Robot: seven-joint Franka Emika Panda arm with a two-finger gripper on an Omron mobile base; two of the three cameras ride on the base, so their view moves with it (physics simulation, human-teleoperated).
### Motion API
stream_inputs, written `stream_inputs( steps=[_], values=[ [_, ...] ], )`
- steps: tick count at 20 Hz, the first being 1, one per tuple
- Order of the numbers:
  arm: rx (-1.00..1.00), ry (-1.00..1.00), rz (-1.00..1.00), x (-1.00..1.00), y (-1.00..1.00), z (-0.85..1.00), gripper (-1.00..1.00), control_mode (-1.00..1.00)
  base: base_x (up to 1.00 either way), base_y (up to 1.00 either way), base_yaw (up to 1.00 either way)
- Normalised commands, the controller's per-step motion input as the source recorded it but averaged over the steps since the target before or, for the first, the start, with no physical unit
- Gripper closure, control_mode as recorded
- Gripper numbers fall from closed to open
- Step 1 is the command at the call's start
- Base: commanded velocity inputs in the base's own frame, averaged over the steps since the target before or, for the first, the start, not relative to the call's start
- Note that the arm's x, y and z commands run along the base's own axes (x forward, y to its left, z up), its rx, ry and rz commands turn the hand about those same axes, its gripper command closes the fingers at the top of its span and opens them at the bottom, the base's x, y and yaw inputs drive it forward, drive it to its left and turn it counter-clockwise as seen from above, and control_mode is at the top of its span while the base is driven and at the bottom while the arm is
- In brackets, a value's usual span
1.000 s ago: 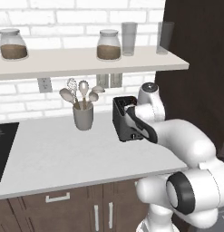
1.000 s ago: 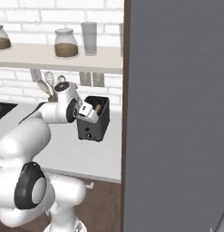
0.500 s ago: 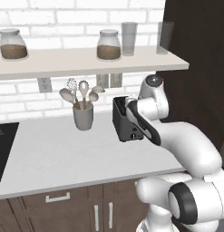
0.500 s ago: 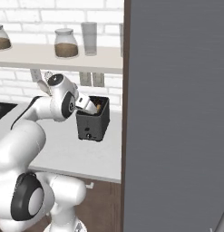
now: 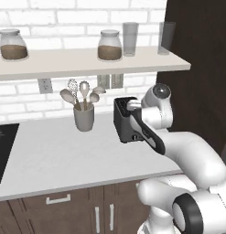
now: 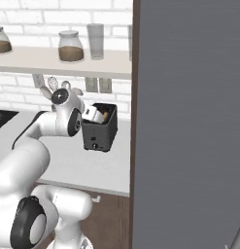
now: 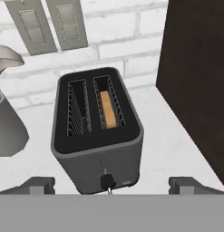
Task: Start the toaster. Once the lever pops up, take the bread to the plate on the dining counter.
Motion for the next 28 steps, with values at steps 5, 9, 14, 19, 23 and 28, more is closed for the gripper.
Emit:
stream_inputs(
  steps=[5, 9, 14, 19, 23, 28],
  values=[
    [0.0, -0.02, 0.0, 0.0, 0.0, 0.0, -1.0, -1.0, 0.0, 0.0, 0.0],
    [0.0, 0.0, 0.0, 0.0, 0.0, 0.0, -1.0, -1.0, 0.0, 0.0, 0.0],
    [0.0, 0.0, 0.0, 0.0, 0.0, 0.0, -1.0, -1.0, 0.0, 0.0, 0.0],
    [0.0, 0.0, 0.0, 0.0, 0.0, 0.0, -1.0, -1.0, 0.0, 0.0, 0.0],
    [0.0, 0.0, 0.0, 0.0, 0.0, 0.0, -1.0, -1.0, 0.0, 0.0, 0.0],
    [0.0, 0.0, 0.0, 0.0, 0.0, 0.0, -1.0, -1.0, 0.0, 0.0, 0.0]
  ],
)
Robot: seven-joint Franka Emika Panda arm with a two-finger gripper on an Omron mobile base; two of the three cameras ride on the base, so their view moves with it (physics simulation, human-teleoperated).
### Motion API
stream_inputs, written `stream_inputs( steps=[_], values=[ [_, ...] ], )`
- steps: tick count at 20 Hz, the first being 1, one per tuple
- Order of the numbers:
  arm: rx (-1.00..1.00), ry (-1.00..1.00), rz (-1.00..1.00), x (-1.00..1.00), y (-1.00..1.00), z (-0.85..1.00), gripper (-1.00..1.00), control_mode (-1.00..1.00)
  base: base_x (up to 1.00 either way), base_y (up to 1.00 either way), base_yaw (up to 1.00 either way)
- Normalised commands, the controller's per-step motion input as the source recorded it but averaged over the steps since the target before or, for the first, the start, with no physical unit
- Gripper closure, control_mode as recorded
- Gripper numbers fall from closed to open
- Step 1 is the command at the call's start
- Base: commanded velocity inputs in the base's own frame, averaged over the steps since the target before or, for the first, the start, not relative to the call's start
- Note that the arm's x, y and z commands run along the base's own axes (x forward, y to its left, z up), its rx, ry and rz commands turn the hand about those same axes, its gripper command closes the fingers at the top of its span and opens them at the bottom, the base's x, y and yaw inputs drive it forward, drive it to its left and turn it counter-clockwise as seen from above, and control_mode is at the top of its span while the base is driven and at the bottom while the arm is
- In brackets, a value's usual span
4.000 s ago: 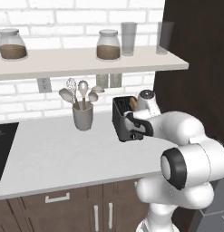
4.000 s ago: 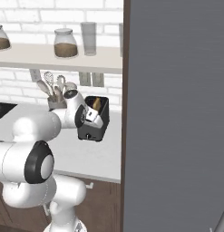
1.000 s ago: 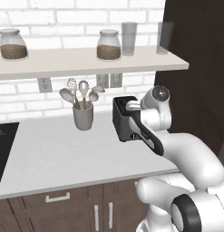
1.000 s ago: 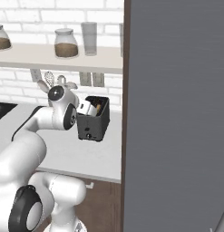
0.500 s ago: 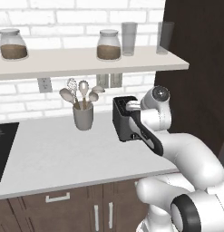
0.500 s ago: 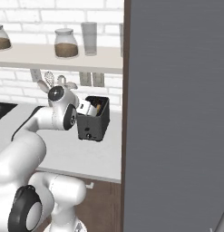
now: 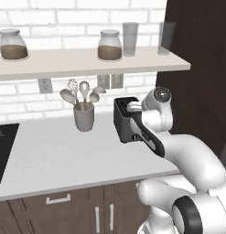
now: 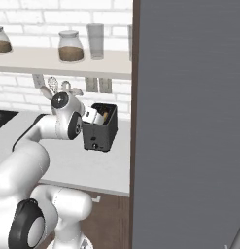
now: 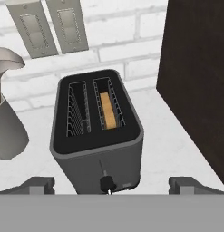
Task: Start the toaster. Once the lever pops up, take the bread to the plate on the dining counter.
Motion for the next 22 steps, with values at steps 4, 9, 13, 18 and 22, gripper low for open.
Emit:
stream_inputs(
  steps=[4, 9, 13, 18, 22],
  values=[
    [0.0, 0.0, 0.0, 0.0, 0.0, 0.0, -1.0, -1.0, 0.0, 0.0, 0.0],
    [0.0, 0.0, 0.0, 0.0, 0.0, 0.0, -1.0, -1.0, 0.0, 0.0, 0.0],
    [0.0, 0.0, 0.0, 0.0, 0.0, 0.0, -1.0, -1.0, 0.0, 0.0, 0.0],
    [0.0, 0.0, 0.0, 0.0, 0.0, 0.0, -1.0, -1.0, 0.0, 0.0, 0.0],
    [0.0, 0.0, 0.0, 0.0, 0.0, 0.0, -1.0, -1.0, 0.0, 0.0, 0.0]
  ],
)
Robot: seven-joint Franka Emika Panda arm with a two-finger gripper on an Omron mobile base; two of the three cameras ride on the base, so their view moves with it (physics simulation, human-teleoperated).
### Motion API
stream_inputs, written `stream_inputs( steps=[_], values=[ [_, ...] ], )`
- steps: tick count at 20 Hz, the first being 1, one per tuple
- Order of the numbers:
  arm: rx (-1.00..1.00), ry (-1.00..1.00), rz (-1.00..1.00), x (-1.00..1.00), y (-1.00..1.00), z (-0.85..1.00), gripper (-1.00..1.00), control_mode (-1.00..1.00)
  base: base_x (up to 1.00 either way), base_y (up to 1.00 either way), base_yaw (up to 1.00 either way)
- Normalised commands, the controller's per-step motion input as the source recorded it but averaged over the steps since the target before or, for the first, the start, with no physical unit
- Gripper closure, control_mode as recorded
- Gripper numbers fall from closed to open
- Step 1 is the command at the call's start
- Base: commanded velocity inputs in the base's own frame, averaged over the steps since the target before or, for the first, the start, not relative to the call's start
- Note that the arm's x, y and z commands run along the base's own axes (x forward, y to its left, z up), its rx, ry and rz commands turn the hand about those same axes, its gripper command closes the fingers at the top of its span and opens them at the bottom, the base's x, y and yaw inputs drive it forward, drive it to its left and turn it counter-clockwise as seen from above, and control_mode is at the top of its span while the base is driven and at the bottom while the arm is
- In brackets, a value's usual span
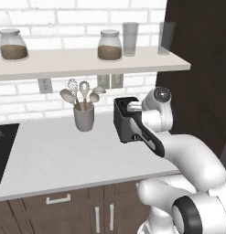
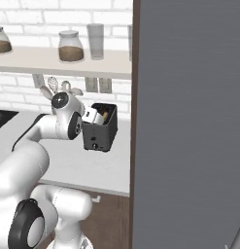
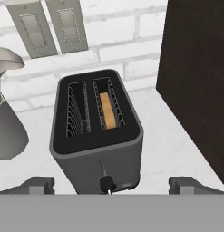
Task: Start the toaster. Once the lever pops up, take the bread to the plate on the dining counter.
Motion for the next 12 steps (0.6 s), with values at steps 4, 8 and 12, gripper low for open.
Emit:
stream_inputs(
  steps=[4, 8, 12],
  values=[
    [0.0, 0.0, 0.0, 0.0, 0.0, 0.0, -1.0, -1.0, 0.0, 0.0, 0.0],
    [0.0, 0.0, 0.0, 0.0, 0.0, 0.0, -1.0, -1.0, 0.0, 0.0, 0.0],
    [0.0, 0.0, 0.0, 0.0, 0.0, 0.0, -1.0, -1.0, 0.0, 0.0, 0.0]
  ],
)
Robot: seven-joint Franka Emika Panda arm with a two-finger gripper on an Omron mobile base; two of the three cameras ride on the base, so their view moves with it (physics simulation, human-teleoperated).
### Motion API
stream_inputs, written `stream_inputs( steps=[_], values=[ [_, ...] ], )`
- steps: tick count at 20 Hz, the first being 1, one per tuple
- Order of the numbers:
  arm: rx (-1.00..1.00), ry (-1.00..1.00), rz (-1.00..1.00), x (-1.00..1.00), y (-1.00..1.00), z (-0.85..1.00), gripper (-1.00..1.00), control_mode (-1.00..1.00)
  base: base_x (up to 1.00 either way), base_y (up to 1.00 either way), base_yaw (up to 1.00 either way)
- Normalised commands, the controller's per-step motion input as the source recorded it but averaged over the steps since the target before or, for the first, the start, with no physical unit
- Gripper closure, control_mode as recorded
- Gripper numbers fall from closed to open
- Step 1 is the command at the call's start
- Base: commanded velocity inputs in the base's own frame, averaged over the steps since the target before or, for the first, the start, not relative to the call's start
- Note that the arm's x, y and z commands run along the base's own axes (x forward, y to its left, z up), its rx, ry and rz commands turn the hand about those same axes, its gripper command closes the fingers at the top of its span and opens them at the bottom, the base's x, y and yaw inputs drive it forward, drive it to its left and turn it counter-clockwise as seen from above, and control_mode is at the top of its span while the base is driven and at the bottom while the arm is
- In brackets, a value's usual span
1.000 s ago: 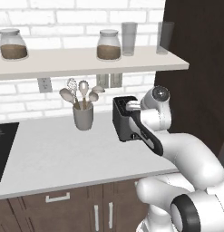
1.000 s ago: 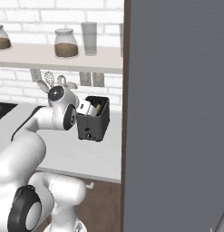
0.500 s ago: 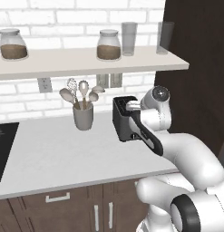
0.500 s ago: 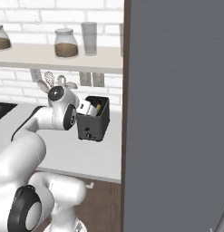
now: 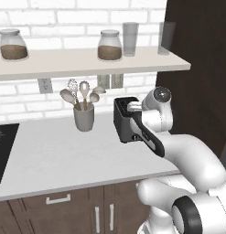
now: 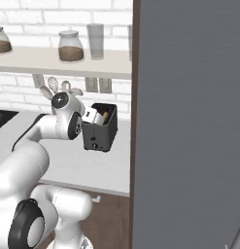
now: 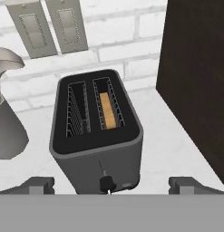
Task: Start the toaster. Once the lever pops up, take the bread to the plate on the dining counter.
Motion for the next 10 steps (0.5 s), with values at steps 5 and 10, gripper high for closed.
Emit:
stream_inputs(
  steps=[5, 10],
  values=[
    [0.0, 0.0, 0.0, 0.0, 0.0, 0.0, -1.0, -1.0, 0.0, 0.0, 0.0],
    [0.0, 0.0, 0.0, 0.0, 0.0, 0.0, -1.0, -1.0, 0.0, 0.0, 0.0]
  ],
)
